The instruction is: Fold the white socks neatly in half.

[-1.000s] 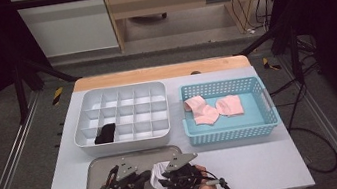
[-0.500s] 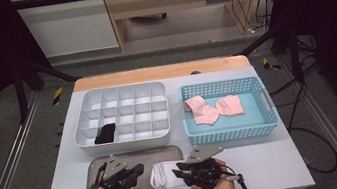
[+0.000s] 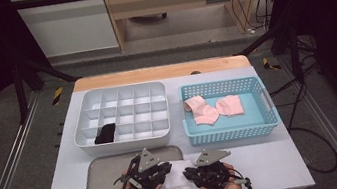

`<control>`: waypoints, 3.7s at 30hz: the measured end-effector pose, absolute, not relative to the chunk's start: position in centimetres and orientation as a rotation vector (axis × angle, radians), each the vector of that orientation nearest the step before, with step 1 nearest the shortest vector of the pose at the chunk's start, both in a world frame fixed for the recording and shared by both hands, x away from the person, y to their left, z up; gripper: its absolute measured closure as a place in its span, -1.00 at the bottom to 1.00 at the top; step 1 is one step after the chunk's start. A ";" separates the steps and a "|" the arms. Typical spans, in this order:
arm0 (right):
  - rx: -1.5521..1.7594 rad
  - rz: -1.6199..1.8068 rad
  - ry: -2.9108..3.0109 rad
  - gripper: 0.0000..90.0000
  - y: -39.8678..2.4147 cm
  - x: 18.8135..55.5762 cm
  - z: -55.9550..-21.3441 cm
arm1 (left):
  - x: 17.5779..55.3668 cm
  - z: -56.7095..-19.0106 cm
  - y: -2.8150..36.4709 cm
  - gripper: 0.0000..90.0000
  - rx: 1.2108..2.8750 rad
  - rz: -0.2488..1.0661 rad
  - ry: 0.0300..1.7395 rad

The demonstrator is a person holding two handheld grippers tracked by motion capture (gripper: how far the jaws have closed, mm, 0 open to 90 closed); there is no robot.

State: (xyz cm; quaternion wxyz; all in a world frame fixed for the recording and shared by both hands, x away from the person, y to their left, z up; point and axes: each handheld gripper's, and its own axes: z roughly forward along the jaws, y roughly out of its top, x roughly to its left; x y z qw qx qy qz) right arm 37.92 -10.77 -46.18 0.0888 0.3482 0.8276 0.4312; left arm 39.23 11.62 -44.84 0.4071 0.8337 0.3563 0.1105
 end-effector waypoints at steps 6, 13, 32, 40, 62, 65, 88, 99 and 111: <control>1.117 1.283 2.411 0.34 -12.6 37.3 -46.1 | 39.1 -46.2 12.7 0.86 2.118 0.274 0.932; 1.168 1.206 2.476 0.27 -11.8 37.3 -48.0 | 38.7 -46.8 13.1 0.85 2.118 0.288 0.924; 1.253 1.303 2.438 0.82 -12.5 38.2 -45.9 | 38.7 -46.2 10.2 0.87 2.124 0.282 0.892; 1.157 1.300 2.457 0.82 -11.9 38.3 -45.0 | 39.5 -46.1 10.0 0.82 2.144 0.251 0.914; 1.101 1.289 2.473 0.82 -10.2 38.4 -43.9 | 38.2 -46.9 16.8 0.95 2.075 0.316 1.058; 1.075 1.303 2.476 0.82 -9.7 38.4 -43.6 | 38.1 -47.0 16.7 0.95 2.074 0.313 1.054; 0.841 1.292 2.627 0.77 -3.1 39.2 -45.5 | 38.2 -46.5 17.5 0.84 2.007 0.336 1.045; 0.866 1.326 2.622 0.77 -3.2 39.3 -45.9 | 40.0 -42.6 16.9 0.38 1.886 0.376 0.975; 0.851 1.320 2.614 0.76 -3.4 38.9 -45.9 | 41.4 -45.3 15.1 0.27 2.022 0.372 0.984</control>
